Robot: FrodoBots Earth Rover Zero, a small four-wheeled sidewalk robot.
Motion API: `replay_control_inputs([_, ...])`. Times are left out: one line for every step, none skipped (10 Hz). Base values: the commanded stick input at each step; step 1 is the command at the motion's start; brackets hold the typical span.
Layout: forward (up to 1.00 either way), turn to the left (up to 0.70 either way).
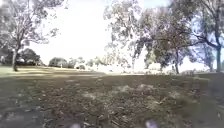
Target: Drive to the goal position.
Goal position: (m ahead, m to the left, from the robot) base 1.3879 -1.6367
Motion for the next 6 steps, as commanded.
replay_control_inputs([0.70, -0.35])
replay_control_inputs([0.70, -0.35])
replay_control_inputs([0.70, -0.35])
replay_control_inputs([0.70, -0.35])
replay_control_inputs([0.70, -0.35])
replay_control_inputs([0.70, -0.35])
